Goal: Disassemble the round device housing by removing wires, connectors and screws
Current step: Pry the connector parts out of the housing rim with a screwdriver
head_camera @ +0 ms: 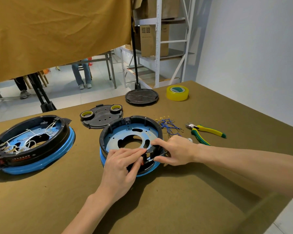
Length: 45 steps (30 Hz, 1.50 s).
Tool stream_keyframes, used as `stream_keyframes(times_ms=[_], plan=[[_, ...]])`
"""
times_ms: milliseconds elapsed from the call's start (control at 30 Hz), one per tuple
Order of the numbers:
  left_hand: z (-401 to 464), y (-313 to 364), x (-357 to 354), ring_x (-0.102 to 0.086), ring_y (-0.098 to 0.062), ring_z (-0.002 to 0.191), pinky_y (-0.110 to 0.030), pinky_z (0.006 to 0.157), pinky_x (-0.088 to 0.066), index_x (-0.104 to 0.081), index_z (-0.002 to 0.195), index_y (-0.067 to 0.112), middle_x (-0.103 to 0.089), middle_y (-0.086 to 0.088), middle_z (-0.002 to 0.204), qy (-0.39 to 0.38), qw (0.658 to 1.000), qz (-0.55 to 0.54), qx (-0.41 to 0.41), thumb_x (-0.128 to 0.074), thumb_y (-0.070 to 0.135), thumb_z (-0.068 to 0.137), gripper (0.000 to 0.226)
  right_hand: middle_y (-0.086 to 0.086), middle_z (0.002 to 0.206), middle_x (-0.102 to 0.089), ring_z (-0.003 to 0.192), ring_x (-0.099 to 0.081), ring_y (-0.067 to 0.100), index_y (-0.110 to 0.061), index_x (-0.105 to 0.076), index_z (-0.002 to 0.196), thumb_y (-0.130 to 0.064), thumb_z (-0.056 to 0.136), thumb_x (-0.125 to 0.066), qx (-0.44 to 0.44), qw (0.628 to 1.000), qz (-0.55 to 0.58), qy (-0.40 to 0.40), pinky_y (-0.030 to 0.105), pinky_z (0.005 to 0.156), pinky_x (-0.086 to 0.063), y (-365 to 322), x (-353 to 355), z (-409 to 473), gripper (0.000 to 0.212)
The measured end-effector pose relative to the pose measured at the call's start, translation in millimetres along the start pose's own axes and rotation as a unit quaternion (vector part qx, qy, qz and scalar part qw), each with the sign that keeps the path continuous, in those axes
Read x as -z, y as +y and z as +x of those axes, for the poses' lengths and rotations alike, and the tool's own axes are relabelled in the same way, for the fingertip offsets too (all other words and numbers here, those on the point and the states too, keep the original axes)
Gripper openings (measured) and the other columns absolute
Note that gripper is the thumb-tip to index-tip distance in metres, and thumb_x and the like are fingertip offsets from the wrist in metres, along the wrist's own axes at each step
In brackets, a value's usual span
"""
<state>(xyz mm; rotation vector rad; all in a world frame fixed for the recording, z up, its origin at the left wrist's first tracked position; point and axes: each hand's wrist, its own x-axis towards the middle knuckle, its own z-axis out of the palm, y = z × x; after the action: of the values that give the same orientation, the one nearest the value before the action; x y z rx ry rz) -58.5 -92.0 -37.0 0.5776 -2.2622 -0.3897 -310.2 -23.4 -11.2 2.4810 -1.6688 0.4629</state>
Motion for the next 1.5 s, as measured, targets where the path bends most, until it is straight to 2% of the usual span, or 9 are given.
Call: stream_keyframes(times_ms=[300,700,767,900,1000,1133,1267,1367,1500], plan=[[0,-1,-1,-0.06,0.005,0.109,-0.016,0.088,-0.033,-0.071,0.127,0.034,-0.072,0.022,0.119,-0.001,1.0,0.001,0.007,-0.052,0.043,0.097,0.036,-0.012,0.064,-0.045,0.047,-0.044,0.01,-0.022,-0.035,0.135,-0.045,0.102,-0.053,-0.017,0.998,0.057,0.007,0.02,0.05,-0.034,0,-8,-4,0.044],[1,-3,-1,-0.058,0.008,0.11,-0.015,0.087,-0.031,-0.069,0.128,0.036,-0.071,0.024,0.119,-0.003,1.0,0.006,0.002,-0.05,0.043,0.099,0.035,-0.018,0.064,-0.041,0.047,-0.036,0.003,-0.019,-0.04,0.135,-0.044,0.099,-0.058,-0.036,0.996,0.057,0.059,0.009,0.049,-0.026,-8,-15,-8,0.048],[2,-3,0,-0.058,0.007,0.112,-0.017,0.087,-0.034,-0.068,0.129,0.037,-0.071,0.023,0.12,-0.008,1.0,0.013,-0.001,-0.05,0.043,0.099,0.035,-0.017,0.062,-0.04,0.048,-0.038,0.004,-0.02,-0.039,0.14,-0.048,0.1,-0.054,-0.048,0.996,0.045,0.057,0.012,0.05,-0.028,-10,-13,-10,0.051],[0,-1,2,-0.059,0.007,0.113,-0.02,0.088,-0.038,-0.068,0.13,0.036,-0.071,0.023,0.121,-0.011,1.0,0.015,-0.001,-0.051,0.044,0.098,0.036,-0.006,0.056,-0.044,0.049,-0.044,0.011,-0.029,-0.016,0.158,-0.06,0.103,-0.04,-0.059,0.998,0.019,0.018,0.03,0.054,-0.039,-13,-8,-27,0.068],[0,0,3,-0.059,0.008,0.113,-0.019,0.09,-0.037,-0.068,0.13,0.035,-0.072,0.022,0.121,-0.012,1.0,0.017,-0.002,-0.051,0.045,0.098,0.038,-0.006,0.061,-0.049,0.052,-0.046,0.011,-0.03,-0.011,0.159,-0.065,0.101,-0.038,-0.079,0.996,0.022,0.027,0.031,0.056,-0.042,-14,-5,-50,0.073],[0,1,4,-0.056,0.01,0.117,-0.011,0.095,-0.031,-0.066,0.132,0.035,-0.069,0.024,0.123,-0.011,1.0,0.02,-0.006,-0.049,0.042,0.098,0.039,-0.013,0.078,-0.051,0.072,-0.048,0.007,-0.027,-0.028,0.15,-0.066,0.102,-0.033,-0.105,0.994,0.019,0.03,0.03,0.073,-0.046,-13,0,-63,0.062],[-3,-3,6,-0.05,0.013,0.124,-0.008,0.102,-0.028,-0.061,0.138,0.035,-0.062,0.027,0.129,-0.015,1.0,0.009,-0.01,-0.049,0.036,0.096,0.043,-0.015,0.108,-0.051,0.101,-0.047,-0.001,-0.026,-0.05,0.133,-0.049,0.105,-0.043,-0.13,0.986,0.085,0.054,0.016,0.091,-0.04,-21,5,-58,0.037],[-4,-6,6,-0.048,0.012,0.125,-0.009,0.102,-0.031,-0.057,0.14,0.036,-0.057,0.029,0.132,-0.02,1.0,0.007,-0.013,-0.051,0.035,0.095,0.046,-0.011,0.097,-0.056,0.09,-0.049,0.002,-0.02,-0.063,0.104,-0.037,0.103,-0.052,-0.133,0.979,0.086,0.132,0.017,0.082,-0.039,-40,7,-40,0.021],[-4,-8,7,-0.052,0.007,0.12,-0.011,0.1,-0.034,-0.058,0.136,0.037,-0.062,0.026,0.129,-0.033,0.999,0.007,-0.017,-0.052,0.034,0.094,0.042,-0.012,0.071,-0.061,0.066,-0.056,0.007,-0.025,-0.066,0.083,-0.058,0.096,-0.053,-0.154,0.978,0.099,0.098,0.02,0.06,-0.044,-72,8,-11,0.038]])
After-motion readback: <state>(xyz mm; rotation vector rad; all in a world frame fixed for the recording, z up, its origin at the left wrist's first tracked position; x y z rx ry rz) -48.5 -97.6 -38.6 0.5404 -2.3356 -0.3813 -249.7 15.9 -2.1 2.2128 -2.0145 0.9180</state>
